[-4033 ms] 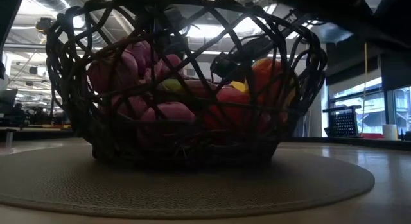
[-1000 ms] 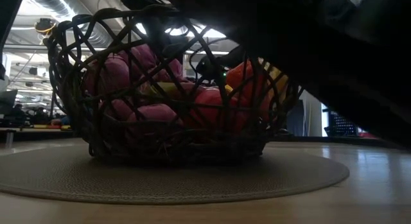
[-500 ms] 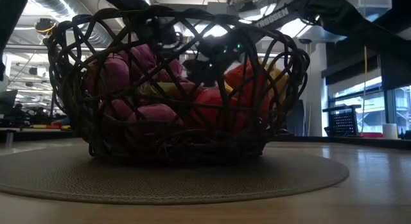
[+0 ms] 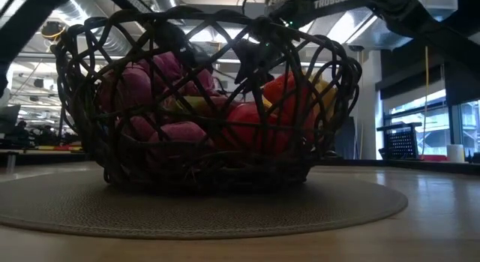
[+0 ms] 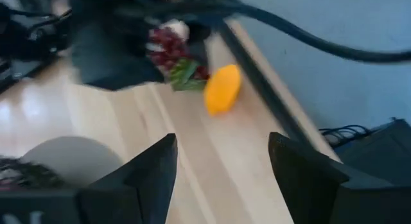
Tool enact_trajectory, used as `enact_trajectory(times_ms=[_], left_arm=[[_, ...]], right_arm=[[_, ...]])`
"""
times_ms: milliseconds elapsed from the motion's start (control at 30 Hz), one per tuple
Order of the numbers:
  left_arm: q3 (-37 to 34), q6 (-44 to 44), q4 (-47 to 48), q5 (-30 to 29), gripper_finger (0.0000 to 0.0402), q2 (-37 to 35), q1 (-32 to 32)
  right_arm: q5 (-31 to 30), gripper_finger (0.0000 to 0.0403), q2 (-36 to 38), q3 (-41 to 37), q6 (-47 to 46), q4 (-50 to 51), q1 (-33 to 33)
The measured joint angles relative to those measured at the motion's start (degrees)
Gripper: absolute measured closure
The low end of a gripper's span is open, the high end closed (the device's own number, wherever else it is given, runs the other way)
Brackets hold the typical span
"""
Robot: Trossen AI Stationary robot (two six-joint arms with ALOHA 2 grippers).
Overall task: Build produce basket
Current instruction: Put the lemon into the mesh basket
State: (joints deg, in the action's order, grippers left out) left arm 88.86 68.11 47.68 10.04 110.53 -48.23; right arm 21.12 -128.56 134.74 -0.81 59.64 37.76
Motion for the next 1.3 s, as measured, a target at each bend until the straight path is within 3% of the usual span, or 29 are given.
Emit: enact_trajectory(times_ms=[533,1300], left_arm=[[0.0,13.1,-10.5,-1.8,0.0113,8.4,0.7],[0.0,2.8,-11.3,-1.4,0.0113,8.5,2.2]], right_arm=[[0.0,0.0167,0.5,0.1,-0.6,2.2,-0.9],[0.0,0.0166,0.5,0.0,-1.5,2.4,-0.9]])
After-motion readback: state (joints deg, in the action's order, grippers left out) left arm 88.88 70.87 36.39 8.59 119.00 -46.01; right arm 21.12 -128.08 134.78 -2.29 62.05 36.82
